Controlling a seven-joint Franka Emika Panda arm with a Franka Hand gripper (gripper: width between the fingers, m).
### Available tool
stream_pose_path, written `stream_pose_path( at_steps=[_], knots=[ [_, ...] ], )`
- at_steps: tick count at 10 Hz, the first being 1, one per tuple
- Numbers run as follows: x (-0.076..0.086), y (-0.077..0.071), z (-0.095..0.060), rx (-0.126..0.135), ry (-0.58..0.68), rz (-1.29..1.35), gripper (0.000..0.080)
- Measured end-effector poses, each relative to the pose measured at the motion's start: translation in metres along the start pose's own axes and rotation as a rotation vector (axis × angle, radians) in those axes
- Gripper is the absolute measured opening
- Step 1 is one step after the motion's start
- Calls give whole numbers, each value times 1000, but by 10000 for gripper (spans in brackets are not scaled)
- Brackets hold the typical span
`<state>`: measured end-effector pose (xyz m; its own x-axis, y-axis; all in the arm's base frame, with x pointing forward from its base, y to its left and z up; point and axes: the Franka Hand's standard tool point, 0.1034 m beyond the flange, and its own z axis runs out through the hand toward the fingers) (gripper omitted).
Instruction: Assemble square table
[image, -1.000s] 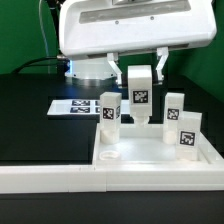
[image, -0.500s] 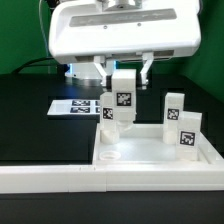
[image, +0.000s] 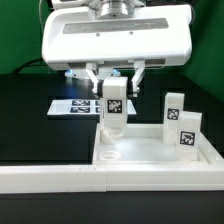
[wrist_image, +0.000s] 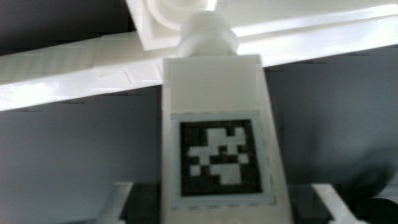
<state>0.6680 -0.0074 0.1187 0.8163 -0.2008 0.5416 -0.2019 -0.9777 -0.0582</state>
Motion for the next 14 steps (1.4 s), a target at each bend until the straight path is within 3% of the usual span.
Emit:
stream_pose_path(
  at_steps=[2, 7, 9, 11, 14],
  knots=[
    [-9, 1, 11, -13, 14, -8, 290],
    [-12, 0, 12, -13, 13, -7, 290],
    [0, -6, 3, -7, 38, -12, 290],
    [20, 11, -9, -24, 123, 3, 290],
    [13, 14, -1, -38, 158, 7, 290]
  ],
)
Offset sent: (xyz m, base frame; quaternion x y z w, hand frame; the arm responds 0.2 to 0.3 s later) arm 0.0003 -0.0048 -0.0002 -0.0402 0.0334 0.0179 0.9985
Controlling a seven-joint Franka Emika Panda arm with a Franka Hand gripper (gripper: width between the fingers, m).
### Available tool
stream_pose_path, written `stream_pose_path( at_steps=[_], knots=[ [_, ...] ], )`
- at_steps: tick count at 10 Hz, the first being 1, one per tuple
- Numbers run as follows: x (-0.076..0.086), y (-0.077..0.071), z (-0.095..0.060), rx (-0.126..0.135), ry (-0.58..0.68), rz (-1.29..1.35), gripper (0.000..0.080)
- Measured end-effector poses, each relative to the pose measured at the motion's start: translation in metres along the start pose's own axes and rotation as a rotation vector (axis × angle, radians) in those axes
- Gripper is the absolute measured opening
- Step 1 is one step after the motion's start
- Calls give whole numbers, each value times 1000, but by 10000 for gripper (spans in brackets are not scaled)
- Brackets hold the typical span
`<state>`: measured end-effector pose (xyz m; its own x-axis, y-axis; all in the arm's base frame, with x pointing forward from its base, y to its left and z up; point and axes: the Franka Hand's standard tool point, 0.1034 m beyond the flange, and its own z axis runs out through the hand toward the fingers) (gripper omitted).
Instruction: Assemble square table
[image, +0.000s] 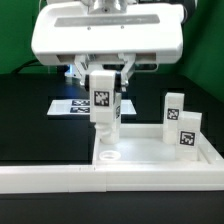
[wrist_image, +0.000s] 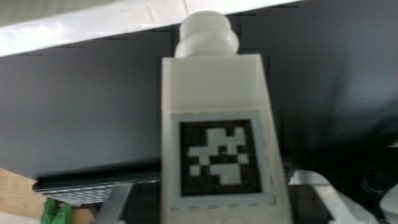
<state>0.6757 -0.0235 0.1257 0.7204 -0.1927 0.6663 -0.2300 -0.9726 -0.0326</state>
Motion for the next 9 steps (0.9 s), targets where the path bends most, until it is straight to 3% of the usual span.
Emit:
stream_pose_path(
  at_steps=[2, 7, 9],
  knots=[
    [-3, 1, 2, -1, -8, -2, 290],
    [-29, 1, 12, -8, -47, -15, 290],
    [-34, -8, 12, 0, -53, -24, 290]
  ],
)
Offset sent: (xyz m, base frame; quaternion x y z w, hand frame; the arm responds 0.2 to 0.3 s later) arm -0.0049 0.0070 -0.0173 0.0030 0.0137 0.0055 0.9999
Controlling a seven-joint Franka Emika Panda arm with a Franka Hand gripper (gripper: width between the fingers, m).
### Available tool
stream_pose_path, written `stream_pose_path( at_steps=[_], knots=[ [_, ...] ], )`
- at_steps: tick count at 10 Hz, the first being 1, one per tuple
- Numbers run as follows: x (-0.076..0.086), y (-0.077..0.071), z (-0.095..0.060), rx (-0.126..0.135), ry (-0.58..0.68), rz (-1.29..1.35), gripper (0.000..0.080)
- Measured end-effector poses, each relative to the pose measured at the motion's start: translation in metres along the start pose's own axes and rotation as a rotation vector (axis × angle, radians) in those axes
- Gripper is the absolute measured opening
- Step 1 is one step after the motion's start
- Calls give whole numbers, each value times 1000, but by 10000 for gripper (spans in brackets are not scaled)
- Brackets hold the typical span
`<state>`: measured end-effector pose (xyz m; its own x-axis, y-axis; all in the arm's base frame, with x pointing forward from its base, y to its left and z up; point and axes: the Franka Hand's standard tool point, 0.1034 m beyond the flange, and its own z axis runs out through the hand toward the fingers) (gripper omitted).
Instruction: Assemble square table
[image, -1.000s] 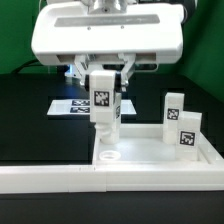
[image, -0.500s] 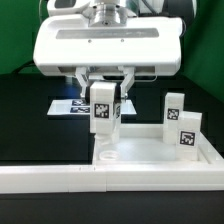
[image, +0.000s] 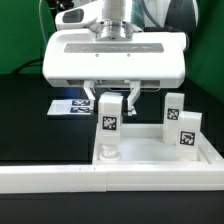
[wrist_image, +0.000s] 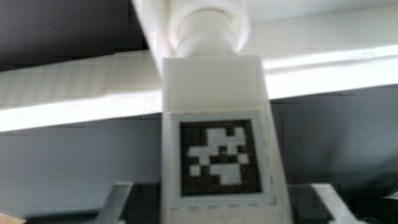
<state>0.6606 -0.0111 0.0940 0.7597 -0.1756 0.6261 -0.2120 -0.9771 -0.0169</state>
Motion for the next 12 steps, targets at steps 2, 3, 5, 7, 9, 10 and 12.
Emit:
stream_pose_path(
  at_steps=[2, 3, 5, 7, 9, 10, 12],
  knots=[
    [-7, -7, 2, 3, -5, -7, 290],
    [-7, -7, 3, -3, -1, -1, 290],
    [-15, -4, 8, -9, -18, -5, 290],
    [-15, -5, 9, -9, -14, -6, 290],
    [-15, -4, 9, -10, -12, -6, 290],
    [-17, -4, 9, -9, -22, -6, 291],
    [-18, -5, 10, -9, -26, -6, 513]
  ],
)
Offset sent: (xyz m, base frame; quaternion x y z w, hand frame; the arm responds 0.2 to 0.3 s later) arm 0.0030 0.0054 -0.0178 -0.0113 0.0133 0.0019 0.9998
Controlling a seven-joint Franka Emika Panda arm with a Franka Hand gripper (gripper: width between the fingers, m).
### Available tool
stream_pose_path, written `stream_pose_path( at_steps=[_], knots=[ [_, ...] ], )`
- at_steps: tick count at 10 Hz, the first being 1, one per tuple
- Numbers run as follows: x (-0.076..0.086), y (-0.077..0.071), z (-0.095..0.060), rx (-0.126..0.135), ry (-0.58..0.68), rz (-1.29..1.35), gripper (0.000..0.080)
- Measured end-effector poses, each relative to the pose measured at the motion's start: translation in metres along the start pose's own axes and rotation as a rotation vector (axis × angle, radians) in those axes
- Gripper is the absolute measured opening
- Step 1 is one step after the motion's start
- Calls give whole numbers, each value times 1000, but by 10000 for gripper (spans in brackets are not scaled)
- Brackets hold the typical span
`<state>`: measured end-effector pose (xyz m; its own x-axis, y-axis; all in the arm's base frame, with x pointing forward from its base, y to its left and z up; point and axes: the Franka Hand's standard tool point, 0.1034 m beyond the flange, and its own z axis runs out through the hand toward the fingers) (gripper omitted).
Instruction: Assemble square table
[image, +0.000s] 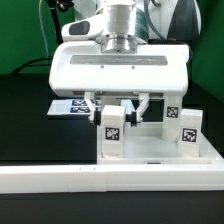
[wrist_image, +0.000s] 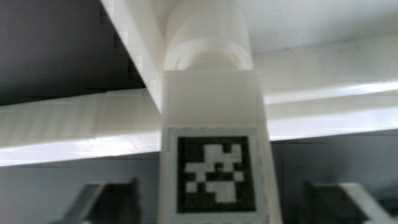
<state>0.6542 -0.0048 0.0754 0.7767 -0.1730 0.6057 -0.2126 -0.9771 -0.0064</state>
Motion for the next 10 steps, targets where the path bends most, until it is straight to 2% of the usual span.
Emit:
stream_pose_path(
  at_steps=[1, 7, 8, 10],
  knots=[
    [0, 0, 0, 0, 0, 0, 622],
    [-2, 0, 1, 1, -12, 1, 649],
    [-5, 1, 2, 11, -91, 11, 649],
    [-1, -5, -5, 38, -216, 62, 649]
  ],
)
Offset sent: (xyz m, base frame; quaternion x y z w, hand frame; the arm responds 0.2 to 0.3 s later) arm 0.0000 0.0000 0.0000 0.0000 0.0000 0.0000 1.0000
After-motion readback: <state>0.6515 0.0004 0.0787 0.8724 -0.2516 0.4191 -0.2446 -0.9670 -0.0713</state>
